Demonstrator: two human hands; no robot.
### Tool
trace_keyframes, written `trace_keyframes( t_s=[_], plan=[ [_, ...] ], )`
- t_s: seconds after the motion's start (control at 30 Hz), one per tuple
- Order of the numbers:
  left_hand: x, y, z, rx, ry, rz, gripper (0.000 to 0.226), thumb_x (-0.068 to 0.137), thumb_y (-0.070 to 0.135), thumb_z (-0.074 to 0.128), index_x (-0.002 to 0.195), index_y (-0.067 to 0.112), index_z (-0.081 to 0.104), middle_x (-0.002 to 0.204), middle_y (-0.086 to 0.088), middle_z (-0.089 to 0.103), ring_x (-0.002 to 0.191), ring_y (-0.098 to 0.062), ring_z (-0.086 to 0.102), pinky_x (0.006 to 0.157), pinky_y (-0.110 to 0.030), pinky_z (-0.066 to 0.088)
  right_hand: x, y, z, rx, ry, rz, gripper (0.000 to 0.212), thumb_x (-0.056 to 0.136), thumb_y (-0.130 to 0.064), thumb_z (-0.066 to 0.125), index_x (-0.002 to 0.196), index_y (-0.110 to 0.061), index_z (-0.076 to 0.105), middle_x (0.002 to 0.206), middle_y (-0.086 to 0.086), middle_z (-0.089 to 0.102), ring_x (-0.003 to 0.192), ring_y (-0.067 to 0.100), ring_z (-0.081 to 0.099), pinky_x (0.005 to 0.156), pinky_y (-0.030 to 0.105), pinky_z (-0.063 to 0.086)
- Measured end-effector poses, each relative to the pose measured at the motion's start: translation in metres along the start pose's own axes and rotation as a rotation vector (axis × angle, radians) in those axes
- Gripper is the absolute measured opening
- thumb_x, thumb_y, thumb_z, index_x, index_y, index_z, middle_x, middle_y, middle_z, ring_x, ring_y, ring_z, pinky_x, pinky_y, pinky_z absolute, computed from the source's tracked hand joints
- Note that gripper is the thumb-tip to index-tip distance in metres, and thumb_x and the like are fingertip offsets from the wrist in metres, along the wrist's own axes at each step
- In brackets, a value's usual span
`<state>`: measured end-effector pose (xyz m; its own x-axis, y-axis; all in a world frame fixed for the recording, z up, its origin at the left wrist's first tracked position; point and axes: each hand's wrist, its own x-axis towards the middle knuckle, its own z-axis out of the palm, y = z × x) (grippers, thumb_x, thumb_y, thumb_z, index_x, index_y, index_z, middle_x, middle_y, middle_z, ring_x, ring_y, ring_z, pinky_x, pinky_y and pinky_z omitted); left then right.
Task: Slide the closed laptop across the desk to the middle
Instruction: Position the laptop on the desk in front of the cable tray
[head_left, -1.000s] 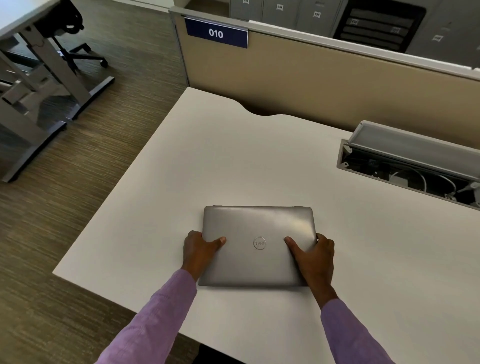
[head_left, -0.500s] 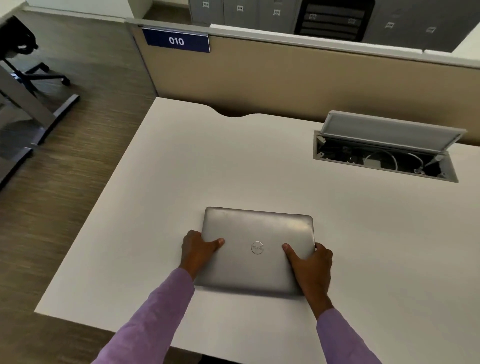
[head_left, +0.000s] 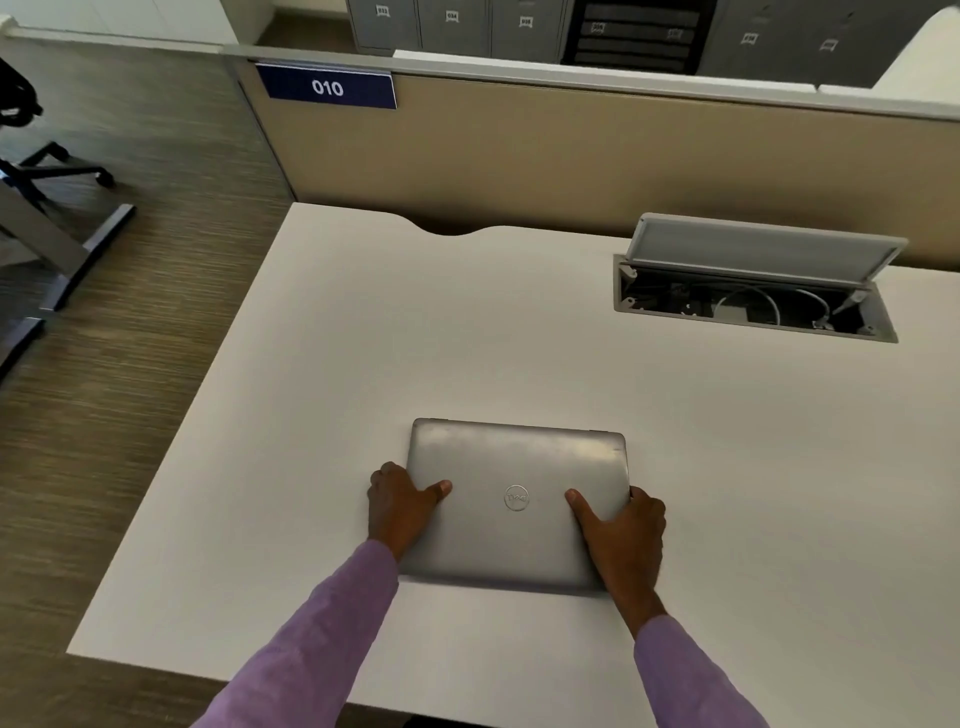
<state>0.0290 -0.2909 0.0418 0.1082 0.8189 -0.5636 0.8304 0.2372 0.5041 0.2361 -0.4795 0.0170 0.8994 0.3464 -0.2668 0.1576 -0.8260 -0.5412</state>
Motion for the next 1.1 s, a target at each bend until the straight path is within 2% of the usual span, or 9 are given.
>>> trace_keyframes(
  t_s=[0.2, 0.67, 0.83, 0.93, 1.0, 1.07, 1.1],
  plan=[
    [-0.005, 0.002, 0.003, 0.059, -0.001, 0.028, 0.072, 0.082, 0.046, 0.077, 0.126, -0.003, 0.047, 0.131, -0.022, 0.05, 0.123, -0.041, 0.05, 0.101, -0.046, 0.043, -0.002, 0.0, 0.002, -0.027, 0.022, -0.029, 0.088, 0.066, -0.078, 0.071, 0.12, -0.01, 0.054, 0.111, 0.009, 0.052, 0.106, 0.032, 0.055, 0.084, 0.048, 0.054],
    [-0.009, -0.007, 0.01, 0.103, 0.057, 0.106, 0.064, 0.086, 0.049, 0.071, 0.12, 0.0, 0.048, 0.127, -0.019, 0.048, 0.123, -0.04, 0.044, 0.1, -0.047, 0.041, -0.005, 0.005, 0.004, -0.08, 0.037, -0.089, 0.078, 0.072, -0.075, 0.067, 0.112, -0.009, 0.053, 0.106, 0.01, 0.05, 0.099, 0.034, 0.053, 0.08, 0.044, 0.051],
    [-0.016, -0.008, 0.014, 0.175, 0.157, 0.179, 0.065, 0.087, 0.053, 0.067, 0.124, 0.004, 0.048, 0.126, -0.017, 0.048, 0.119, -0.038, 0.045, 0.095, -0.047, 0.043, -0.005, 0.005, 0.007, -0.104, 0.069, -0.124, 0.081, 0.075, -0.07, 0.07, 0.121, -0.006, 0.05, 0.115, 0.015, 0.053, 0.104, 0.038, 0.054, 0.085, 0.048, 0.05],
    [-0.02, -0.01, 0.018, 0.215, 0.257, 0.303, 0.07, 0.089, 0.064, 0.054, 0.127, 0.005, 0.049, 0.123, -0.015, 0.052, 0.116, -0.036, 0.05, 0.095, -0.047, 0.044, -0.008, 0.004, 0.01, -0.138, 0.093, -0.204, 0.09, 0.079, -0.065, 0.07, 0.136, 0.0, 0.043, 0.13, 0.018, 0.05, 0.114, 0.04, 0.052, 0.093, 0.05, 0.048],
    [-0.02, -0.014, 0.024, 0.257, 0.306, 0.413, 0.079, 0.092, 0.068, 0.037, 0.133, 0.003, 0.048, 0.131, -0.017, 0.053, 0.124, -0.037, 0.05, 0.107, -0.047, 0.041, -0.01, 0.003, 0.012, -0.154, 0.089, -0.265, 0.095, 0.083, -0.064, 0.066, 0.143, 0.004, 0.037, 0.143, 0.022, 0.045, 0.128, 0.04, 0.047, 0.103, 0.049, 0.044],
    [-0.018, -0.018, 0.03, 0.339, 0.31, 0.495, 0.085, 0.096, 0.065, 0.022, 0.145, -0.001, 0.041, 0.149, -0.022, 0.046, 0.142, -0.04, 0.038, 0.122, -0.049, 0.025, -0.011, 0.001, 0.014, -0.178, 0.06, -0.323, 0.095, 0.09, -0.065, 0.056, 0.147, 0.007, 0.031, 0.152, 0.025, 0.038, 0.139, 0.04, 0.039, 0.113, 0.048, 0.038],
    [-0.018, -0.018, 0.033, 0.372, 0.302, 0.526, 0.085, 0.099, 0.063, 0.015, 0.149, -0.002, 0.036, 0.156, -0.023, 0.039, 0.149, -0.04, 0.03, 0.125, -0.048, 0.016, -0.012, 0.0, 0.015, -0.189, 0.037, -0.348, 0.094, 0.093, -0.065, 0.049, 0.149, 0.007, 0.029, 0.156, 0.026, 0.033, 0.143, 0.039, 0.033, 0.116, 0.047, 0.034]
  ],
)
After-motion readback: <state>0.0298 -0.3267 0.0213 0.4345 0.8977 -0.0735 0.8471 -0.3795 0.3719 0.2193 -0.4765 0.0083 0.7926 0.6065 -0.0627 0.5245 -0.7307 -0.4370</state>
